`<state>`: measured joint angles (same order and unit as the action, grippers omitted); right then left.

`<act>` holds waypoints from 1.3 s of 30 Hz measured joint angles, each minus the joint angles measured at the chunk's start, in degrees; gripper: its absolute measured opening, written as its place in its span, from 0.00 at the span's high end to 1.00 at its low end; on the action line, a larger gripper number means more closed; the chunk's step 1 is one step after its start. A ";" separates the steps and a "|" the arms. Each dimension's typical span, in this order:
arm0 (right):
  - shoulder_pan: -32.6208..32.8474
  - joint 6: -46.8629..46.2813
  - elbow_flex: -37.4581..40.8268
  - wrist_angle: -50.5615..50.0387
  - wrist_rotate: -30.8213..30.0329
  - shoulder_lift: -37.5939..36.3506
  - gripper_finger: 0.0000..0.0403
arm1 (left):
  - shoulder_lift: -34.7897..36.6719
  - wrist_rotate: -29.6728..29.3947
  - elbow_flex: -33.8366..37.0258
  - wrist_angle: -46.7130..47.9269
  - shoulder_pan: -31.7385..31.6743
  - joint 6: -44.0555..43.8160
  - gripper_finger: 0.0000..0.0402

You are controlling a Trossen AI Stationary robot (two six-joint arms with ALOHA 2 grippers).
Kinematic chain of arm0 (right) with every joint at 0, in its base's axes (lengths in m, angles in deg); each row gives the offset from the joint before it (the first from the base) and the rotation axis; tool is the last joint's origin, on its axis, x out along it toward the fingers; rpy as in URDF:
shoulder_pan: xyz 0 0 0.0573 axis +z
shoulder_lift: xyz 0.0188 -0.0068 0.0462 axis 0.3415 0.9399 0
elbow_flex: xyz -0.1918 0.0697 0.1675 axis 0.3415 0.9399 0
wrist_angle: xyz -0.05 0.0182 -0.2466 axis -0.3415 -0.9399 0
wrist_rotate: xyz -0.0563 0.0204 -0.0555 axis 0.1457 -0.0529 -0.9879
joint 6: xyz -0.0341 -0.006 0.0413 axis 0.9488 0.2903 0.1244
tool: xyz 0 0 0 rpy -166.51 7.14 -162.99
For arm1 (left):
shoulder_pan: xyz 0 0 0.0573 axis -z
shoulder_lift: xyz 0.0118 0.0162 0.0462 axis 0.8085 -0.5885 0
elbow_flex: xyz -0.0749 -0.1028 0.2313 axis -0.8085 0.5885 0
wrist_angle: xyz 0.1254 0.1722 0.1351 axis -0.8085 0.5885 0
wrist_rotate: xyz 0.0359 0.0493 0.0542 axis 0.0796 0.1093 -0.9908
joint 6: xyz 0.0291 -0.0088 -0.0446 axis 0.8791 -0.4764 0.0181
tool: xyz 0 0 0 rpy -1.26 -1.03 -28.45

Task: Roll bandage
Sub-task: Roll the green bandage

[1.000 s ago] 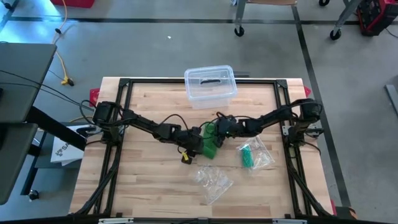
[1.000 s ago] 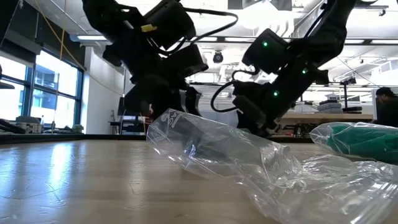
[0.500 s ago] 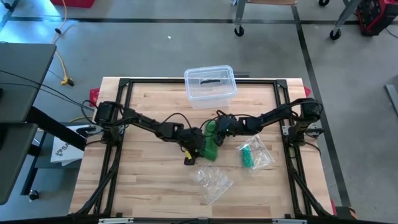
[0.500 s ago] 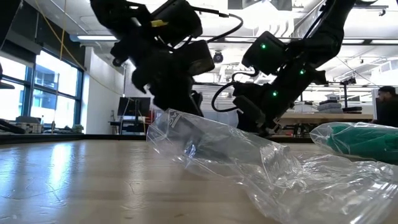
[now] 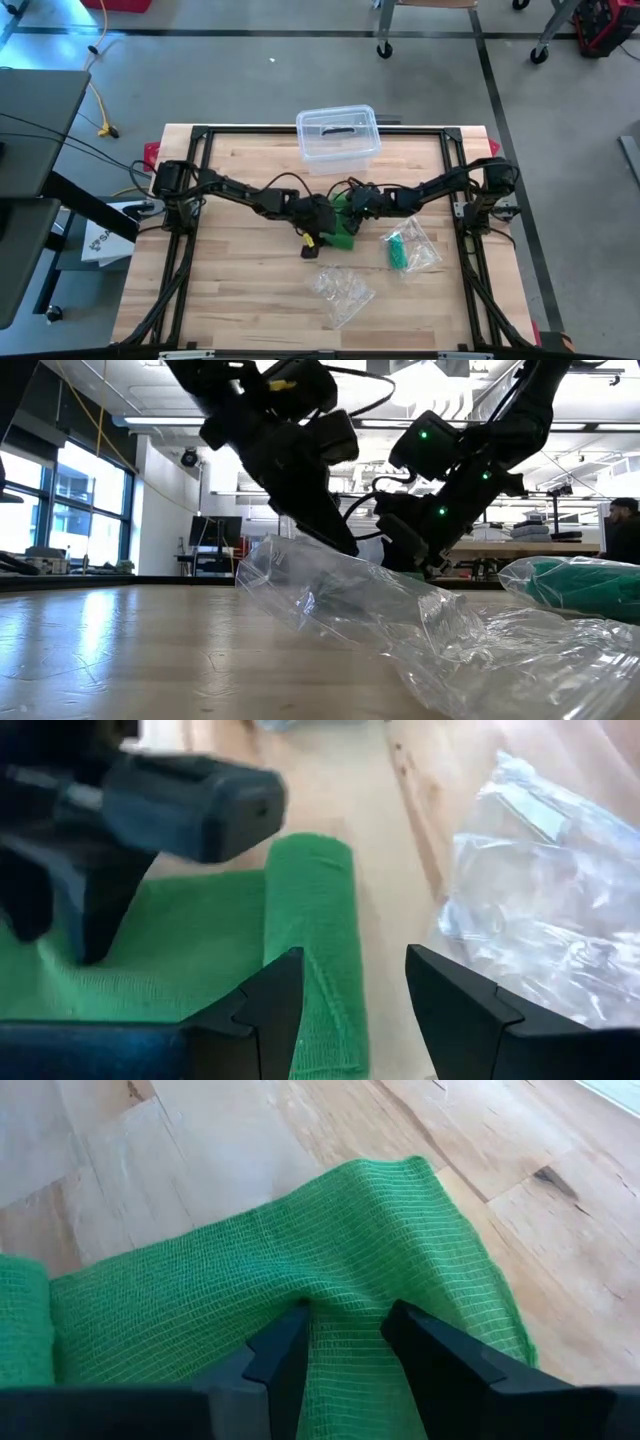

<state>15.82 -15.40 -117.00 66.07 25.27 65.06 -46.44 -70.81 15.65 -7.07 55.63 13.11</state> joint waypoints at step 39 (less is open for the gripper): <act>-2.62 2.16 0.00 0.81 6.67 -0.02 0.63 | -2.14 -15.74 3.52 -9.05 1.52 7.95 0.58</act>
<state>13.20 -13.25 -117.00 66.88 31.94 65.04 -48.58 -86.54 19.16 -16.12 57.16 21.06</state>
